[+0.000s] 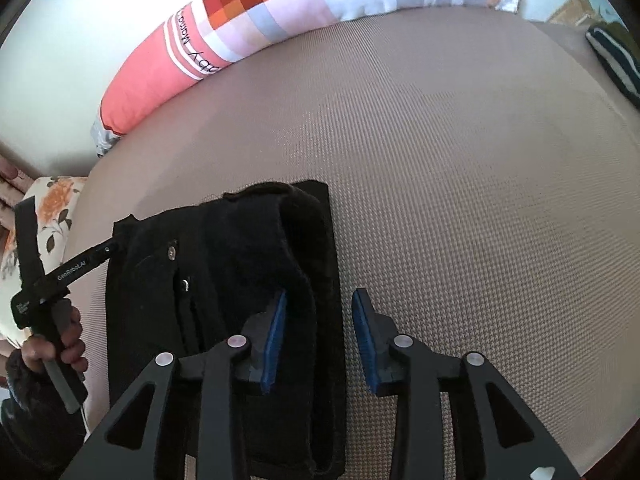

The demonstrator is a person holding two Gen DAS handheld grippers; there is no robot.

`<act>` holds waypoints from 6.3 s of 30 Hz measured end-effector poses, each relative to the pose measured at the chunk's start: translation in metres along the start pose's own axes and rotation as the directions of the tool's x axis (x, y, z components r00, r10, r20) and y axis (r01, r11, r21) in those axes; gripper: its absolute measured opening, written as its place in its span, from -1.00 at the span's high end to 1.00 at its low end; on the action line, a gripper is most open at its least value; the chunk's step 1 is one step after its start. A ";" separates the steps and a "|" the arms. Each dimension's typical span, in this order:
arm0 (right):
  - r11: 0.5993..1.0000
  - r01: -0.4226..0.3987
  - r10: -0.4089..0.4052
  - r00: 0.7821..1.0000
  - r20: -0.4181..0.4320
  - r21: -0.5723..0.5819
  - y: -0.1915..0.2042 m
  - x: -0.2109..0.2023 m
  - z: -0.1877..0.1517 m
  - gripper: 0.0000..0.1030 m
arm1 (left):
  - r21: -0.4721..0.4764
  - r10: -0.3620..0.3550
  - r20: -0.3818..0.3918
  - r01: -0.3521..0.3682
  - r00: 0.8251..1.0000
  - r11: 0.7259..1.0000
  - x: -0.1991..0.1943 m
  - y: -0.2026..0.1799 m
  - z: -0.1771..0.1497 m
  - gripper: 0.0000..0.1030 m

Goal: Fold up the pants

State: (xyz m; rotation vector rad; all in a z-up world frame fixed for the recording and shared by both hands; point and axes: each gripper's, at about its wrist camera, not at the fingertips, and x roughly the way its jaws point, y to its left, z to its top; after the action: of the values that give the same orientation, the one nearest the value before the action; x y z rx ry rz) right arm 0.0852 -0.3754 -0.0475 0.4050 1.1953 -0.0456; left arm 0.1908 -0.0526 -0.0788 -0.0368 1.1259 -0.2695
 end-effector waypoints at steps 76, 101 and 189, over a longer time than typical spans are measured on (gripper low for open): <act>0.805 -0.583 0.589 0.767 -0.255 0.106 -0.035 0.055 0.006 0.17 | -0.184 -0.537 -0.199 0.507 0.820 0.842 -0.014 -0.007 -0.053 -0.46; 0.802 -0.587 0.596 0.775 -0.210 0.114 -0.058 0.050 0.000 0.28 | -0.172 -0.449 -0.174 0.422 0.877 0.890 -0.014 -0.011 -0.061 0.21; 0.984 -0.118 0.117 0.993 -0.016 -0.130 0.084 0.106 0.115 0.14 | -0.088 -0.072 0.048 0.076 0.996 0.993 0.036 0.037 0.063 0.17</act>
State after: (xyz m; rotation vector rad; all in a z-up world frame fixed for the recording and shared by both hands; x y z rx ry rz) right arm 0.2482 -0.3169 -0.0859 0.3597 1.1737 0.1361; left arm 0.2686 -0.0314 -0.0897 -0.1639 1.0930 -0.2831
